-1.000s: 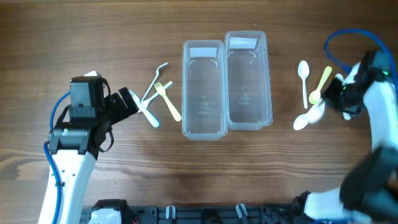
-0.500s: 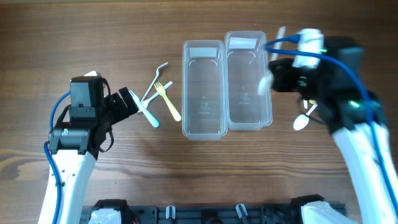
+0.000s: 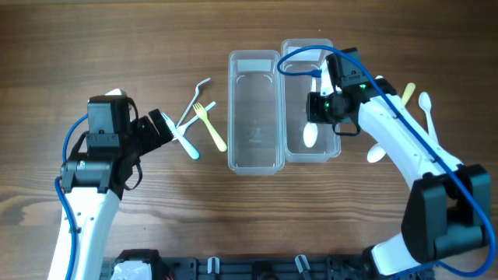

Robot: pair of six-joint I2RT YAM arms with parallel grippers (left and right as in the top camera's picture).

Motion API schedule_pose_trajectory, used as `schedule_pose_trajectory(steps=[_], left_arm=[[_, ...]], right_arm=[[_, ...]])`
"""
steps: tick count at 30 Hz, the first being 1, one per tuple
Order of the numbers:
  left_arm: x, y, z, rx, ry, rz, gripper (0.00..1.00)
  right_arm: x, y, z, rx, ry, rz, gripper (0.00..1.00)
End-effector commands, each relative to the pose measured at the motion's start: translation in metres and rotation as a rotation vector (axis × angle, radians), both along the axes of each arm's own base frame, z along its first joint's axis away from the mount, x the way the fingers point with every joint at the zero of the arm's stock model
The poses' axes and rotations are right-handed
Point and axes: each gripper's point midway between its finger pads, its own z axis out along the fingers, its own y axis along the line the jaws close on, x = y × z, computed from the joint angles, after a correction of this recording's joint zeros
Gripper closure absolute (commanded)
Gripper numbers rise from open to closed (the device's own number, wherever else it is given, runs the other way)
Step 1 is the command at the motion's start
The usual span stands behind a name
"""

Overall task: Pack container
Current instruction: 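Carry the white spoon into the right container and release it, then return the right gripper to the spoons and grasp another white spoon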

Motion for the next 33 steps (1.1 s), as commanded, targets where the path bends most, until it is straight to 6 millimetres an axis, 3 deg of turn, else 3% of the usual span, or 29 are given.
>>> schedule_pose_trajectory(steps=[1, 4, 6, 8, 10, 13, 18, 20, 24, 28, 33], left_arm=[[0.005, 0.0, 0.009, 0.015, -0.02, -0.009, 0.0], [0.005, 0.0, 0.009, 0.015, -0.02, -0.009, 0.0], [0.005, 0.0, 0.009, 0.015, -0.02, -0.009, 0.0], [0.005, 0.0, 0.009, 0.015, -0.021, -0.009, 0.0], [0.005, 0.0, 0.009, 0.015, -0.02, -0.009, 0.0], [0.005, 0.0, 0.009, 0.015, -0.021, -0.009, 0.0], [0.005, 0.0, 0.009, 0.015, -0.02, -0.009, 0.0], [0.005, 0.0, 0.009, 0.015, -0.02, -0.009, 0.0], [0.005, 0.0, 0.009, 0.015, -0.021, -0.009, 0.0], [0.005, 0.0, 0.009, 0.015, -0.02, -0.009, 0.0], [0.005, 0.0, 0.009, 0.015, -0.021, -0.009, 0.0]], right_arm=[[0.014, 0.006, 0.076, 0.045, -0.197, 0.045, 0.46], [0.016, -0.01, 0.131, 0.019, -0.355, 0.01, 0.28], [0.014, -0.041, 0.164, -0.071, -0.467, -0.082, 0.26], [0.012, -0.071, 0.184, -0.164, -0.533, -0.172, 0.26], [0.008, -0.103, 0.2, -0.266, -0.582, -0.244, 0.18], [0.005, -0.152, 0.203, -0.336, -0.575, -0.364, 0.16], [0.008, -0.23, 0.175, -0.402, -0.489, -0.526, 0.13], [0.01, -0.251, 0.156, -0.409, -0.436, -0.51, 0.03], [0.015, -0.286, 0.112, -0.375, -0.332, -0.475, 0.02], [0.018, -0.301, 0.066, -0.298, -0.254, -0.386, 0.04], [0.012, -0.315, 0.012, -0.247, -0.133, -0.367, 0.16]])
